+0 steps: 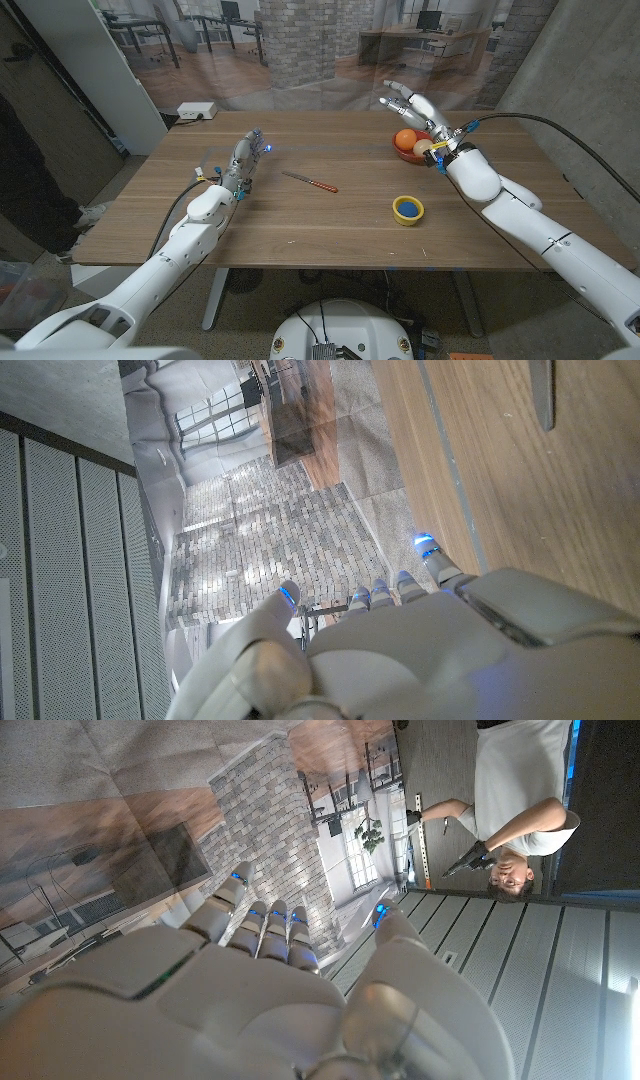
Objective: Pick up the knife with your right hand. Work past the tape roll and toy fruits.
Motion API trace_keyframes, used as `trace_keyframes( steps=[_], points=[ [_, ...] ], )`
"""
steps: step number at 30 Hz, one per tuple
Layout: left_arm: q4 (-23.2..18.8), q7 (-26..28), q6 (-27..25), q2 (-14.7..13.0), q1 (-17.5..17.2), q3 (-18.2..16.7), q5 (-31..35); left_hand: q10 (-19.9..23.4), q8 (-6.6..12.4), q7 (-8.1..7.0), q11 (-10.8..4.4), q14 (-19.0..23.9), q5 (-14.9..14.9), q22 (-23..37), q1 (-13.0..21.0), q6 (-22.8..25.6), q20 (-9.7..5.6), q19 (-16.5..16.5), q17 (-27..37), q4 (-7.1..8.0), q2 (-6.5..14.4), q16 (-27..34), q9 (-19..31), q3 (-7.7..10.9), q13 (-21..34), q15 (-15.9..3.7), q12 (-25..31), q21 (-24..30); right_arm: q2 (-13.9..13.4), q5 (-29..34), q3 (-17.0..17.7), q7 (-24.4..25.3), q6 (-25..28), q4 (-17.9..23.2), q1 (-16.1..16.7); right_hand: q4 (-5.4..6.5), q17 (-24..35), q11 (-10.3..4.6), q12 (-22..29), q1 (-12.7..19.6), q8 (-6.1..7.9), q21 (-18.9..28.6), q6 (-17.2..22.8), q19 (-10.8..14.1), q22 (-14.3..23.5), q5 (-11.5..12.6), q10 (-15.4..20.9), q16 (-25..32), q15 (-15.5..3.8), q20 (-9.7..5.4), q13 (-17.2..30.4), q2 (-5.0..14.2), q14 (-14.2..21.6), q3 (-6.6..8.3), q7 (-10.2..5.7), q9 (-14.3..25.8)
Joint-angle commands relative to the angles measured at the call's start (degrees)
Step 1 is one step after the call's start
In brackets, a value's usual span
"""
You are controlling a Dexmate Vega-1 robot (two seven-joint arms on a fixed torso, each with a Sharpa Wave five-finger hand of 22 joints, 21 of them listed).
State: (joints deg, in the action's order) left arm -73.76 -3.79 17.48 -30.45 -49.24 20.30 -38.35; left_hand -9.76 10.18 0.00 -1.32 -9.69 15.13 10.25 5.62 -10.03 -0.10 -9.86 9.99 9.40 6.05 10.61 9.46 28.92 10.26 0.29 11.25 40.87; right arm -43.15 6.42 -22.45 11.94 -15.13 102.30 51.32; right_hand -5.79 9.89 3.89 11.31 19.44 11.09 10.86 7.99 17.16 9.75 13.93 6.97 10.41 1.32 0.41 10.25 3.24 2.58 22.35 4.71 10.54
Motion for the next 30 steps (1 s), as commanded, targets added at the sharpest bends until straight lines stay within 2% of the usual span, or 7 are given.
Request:
trace_keyframes(
  steps=[1,13,22,25,30],
  points=[
    [1.7,-0.9,0.4,0.6,0.9,0.1,-0.3,-5.9,0.20,0.21,0.18,-7.1,0.3,0.2,-0.5,-5.3,0.49,-10.0,0.1,-0.03,3.5,0.3,0.3,0.53,0.2,0.55,0.4,-0.1,-1.3,4.4,-1.4,-1.9,2.5,2.5,-2.0,-0.46,0.1,0.25,0.1,0.7,0.39,0.5,0.5,0.6,0.1,-0.4,0.6,0.4,0.09,-0.13,0.3,-0.10,0.6,0.24,-0.30,0.1],
    [3.1,-1.4,0.8,1.2,1.7,0.3,-0.3,-5.9,0.16,0.23,0.24,-7.0,0.3,0.2,-0.6,-5.4,0.53,-10.0,0.1,-0.04,3.5,0.2,0.3,0.58,0.2,0.56,0.3,-0.2,-3.1,11.0,-3.4,-4.6,7.0,6.0,-4.2,-1.03,0.1,0.30,0.1,1.3,0.34,0.6,0.6,0.9,0.1,-0.6,0.8,0.5,0.00,-0.02,0.3,-0.16,1.0,0.27,-0.29,0.1],
    [3.4,-1.6,0.9,1.3,1.8,0.2,-0.4,-6.1,0.15,0.42,0.48,-7.0,0.3,0.2,-0.6,-5.4,0.67,-9.9,0.1,-0.05,3.4,0.2,0.3,0.61,0.2,0.84,0.2,-0.3,-3.4,15.7,-5.0,-5.7,10.0,8.2,-5.4,-1.36,0.2,0.23,0.1,1.6,0.41,0.5,0.9,0.9,0.1,-0.7,1.1,0.4,-0.03,0.09,0.3,-0.21,1.0,0.26,-0.28,0.1],
    [3.5,-1.6,1.0,1.3,1.8,0.2,-0.4,-6.0,0.14,0.42,0.52,-7.0,0.3,0.2,-0.6,-5.4,0.77,-9.9,0.1,-0.05,3.4,0.2,0.3,0.62,0.2,0.91,0.3,-0.4,-3.4,16.6,-5.3,-5.9,10.3,8.5,-5.7,-1.71,0.2,-0.03,0.1,2.0,0.45,0.0,1.2,-0.5,0.1,-0.9,1.4,0.4,-0.05,0.79,0.3,-0.25,1.1,0.23,-0.37,0.2],
    [3.6,-1.8,1.1,1.3,1.8,0.1,-0.5,-6.1,0.13,0.47,0.55,-7.0,0.3,0.2,-0.7,-5.4,0.73,-9.9,0.1,-0.06,3.4,0.2,0.3,0.64,0.2,0.90,0.2,-0.4,-3.4,18.5,-6.1,-6.6,11.5,9.4,-6.1,-1.91,0.2,-0.13,0.3,2.2,0.53,-0.2,1.5,-1.2,0.1,-1.0,1.9,0.5,-0.20,1.36,0.4,-0.27,1.4,0.18,-0.81,0.2]
  ],
)
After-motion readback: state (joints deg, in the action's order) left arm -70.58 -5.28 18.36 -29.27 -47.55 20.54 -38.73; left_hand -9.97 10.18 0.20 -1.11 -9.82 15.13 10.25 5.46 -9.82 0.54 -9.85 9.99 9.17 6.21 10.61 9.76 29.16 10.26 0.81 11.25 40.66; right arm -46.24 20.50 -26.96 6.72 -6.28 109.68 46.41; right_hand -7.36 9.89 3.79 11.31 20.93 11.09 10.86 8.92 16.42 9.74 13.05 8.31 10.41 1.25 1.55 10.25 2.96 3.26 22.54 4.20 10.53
